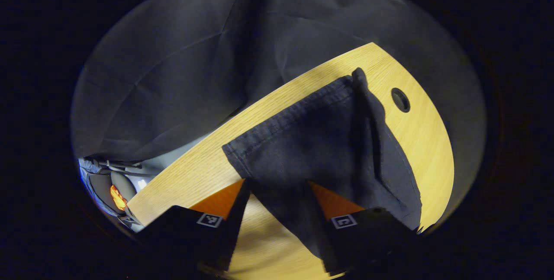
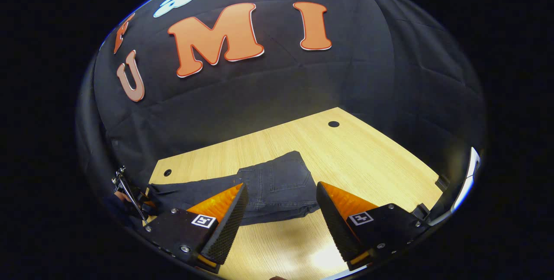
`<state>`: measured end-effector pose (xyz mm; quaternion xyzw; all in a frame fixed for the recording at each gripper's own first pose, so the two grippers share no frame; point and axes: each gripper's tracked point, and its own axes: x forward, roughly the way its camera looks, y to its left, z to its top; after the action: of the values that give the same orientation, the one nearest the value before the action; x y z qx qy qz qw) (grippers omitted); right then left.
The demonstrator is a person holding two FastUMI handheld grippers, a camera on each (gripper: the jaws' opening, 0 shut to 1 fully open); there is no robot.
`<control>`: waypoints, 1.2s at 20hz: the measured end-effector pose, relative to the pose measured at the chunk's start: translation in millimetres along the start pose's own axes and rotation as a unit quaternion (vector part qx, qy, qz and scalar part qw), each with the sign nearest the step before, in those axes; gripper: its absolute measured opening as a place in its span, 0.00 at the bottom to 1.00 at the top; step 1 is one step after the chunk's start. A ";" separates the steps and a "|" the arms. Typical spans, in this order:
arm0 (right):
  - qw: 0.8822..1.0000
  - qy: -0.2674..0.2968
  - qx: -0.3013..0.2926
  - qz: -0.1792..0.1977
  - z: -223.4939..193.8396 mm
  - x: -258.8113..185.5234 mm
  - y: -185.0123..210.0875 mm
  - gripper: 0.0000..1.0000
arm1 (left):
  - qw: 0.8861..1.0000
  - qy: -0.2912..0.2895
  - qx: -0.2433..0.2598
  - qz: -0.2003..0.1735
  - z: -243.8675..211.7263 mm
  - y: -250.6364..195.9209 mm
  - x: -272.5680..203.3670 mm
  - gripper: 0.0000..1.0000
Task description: Grasp the waist and the cuffs of the jeans and fold them to make the two legs overlap; first hold the waist and fold one-third of the jeans toward the cuffs, then hold the cuffs and fold the remaining one-third in the same direction to finish folding.
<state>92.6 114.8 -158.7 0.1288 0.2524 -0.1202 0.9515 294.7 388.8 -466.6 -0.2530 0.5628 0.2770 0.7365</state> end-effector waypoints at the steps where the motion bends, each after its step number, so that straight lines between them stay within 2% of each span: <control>1: 1.000 0.000 0.001 0.000 1.5 0.5 -1.7 0.96 | 0.999 -0.016 0.008 -0.032 3.4 -9.6 0.8 0.60; 3: 1.000 0.002 0.001 0.007 3.0 2.5 -1.7 0.96 | 0.998 -0.029 0.021 -0.044 2.6 -12.0 0.5 0.12; 4: 1.000 0.002 -0.002 0.011 4.8 5.0 -0.4 0.96 | 0.998 -0.030 0.015 -0.056 0.7 -12.7 0.4 0.12; 5: 1.000 0.003 -0.007 0.015 7.2 6.2 0.5 0.96 | 0.997 -0.033 0.017 -0.071 0.4 -13.3 -3.8 0.06; 7: 1.000 -0.001 -0.018 0.024 14.3 9.3 1.0 0.96 | 0.992 -0.053 0.012 -0.111 6.8 -15.3 -22.6 0.07; 10: 0.999 -0.003 -0.017 0.040 25.0 17.7 1.0 0.96 | 0.985 -0.093 0.024 -0.146 16.8 -21.1 -67.2 0.06; 17: 0.997 -0.013 -0.025 0.073 45.6 30.8 -3.6 0.96 | 0.963 -0.175 0.059 -0.197 17.8 -38.3 -160.7 0.06; 24: 0.996 -0.022 -0.026 0.084 58.3 40.3 -22.2 0.96 | 0.945 -0.210 0.100 -0.230 9.5 -57.0 -226.5 0.06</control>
<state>146.2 69.6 -134.4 0.1219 0.2229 -0.0358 0.9665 292.5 326.5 -241.4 -0.2369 0.3464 0.0891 0.9033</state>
